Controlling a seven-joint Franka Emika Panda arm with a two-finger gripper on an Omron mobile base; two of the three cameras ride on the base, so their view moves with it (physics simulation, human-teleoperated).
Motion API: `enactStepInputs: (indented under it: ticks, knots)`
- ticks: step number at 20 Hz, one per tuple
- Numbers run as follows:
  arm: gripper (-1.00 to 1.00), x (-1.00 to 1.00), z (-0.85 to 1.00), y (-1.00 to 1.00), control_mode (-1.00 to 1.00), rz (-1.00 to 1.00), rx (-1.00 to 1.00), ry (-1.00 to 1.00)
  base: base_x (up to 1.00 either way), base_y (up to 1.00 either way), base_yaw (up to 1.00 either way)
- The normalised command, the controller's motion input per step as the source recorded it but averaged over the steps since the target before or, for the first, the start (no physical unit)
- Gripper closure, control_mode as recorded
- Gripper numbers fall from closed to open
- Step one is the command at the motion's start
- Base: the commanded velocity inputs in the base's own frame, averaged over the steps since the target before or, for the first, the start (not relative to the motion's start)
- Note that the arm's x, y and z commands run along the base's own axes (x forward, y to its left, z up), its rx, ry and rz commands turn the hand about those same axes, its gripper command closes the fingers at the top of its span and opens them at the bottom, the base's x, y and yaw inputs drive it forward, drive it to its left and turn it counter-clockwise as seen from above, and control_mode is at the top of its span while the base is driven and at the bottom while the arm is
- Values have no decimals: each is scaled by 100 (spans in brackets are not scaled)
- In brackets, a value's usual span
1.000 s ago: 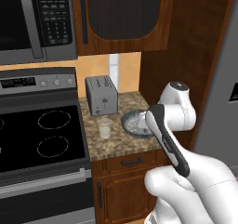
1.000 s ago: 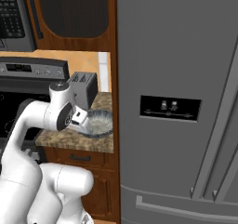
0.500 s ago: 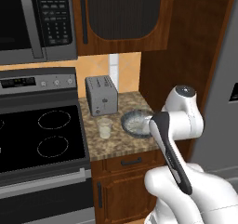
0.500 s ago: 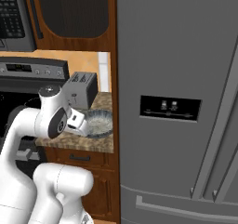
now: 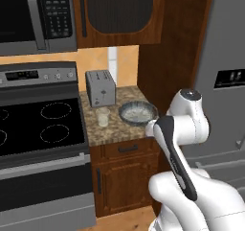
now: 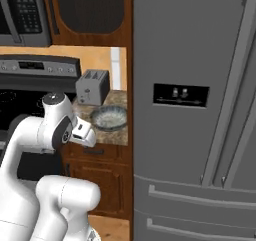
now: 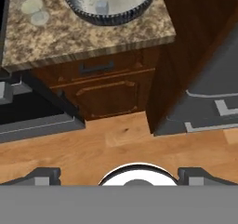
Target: Grab a lemon wedge from the fridge and one ice cube from the ice bowl, and put them in the glass of lemonade.
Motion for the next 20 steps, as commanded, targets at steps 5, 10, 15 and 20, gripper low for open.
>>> enactStepInputs:
  ticks: [5,10,15,20]
  knots:
    - [-100,0,0,0,100,0,0,0,-100,-11,0]
    - [-100,0,0,0,100,0,0,0,5,-82,11]
    - [-100,0,0,0,100,0,0,0,12,-100,27]
    - [-100,0,0,0,100,0,0,0,5,-82,-9]
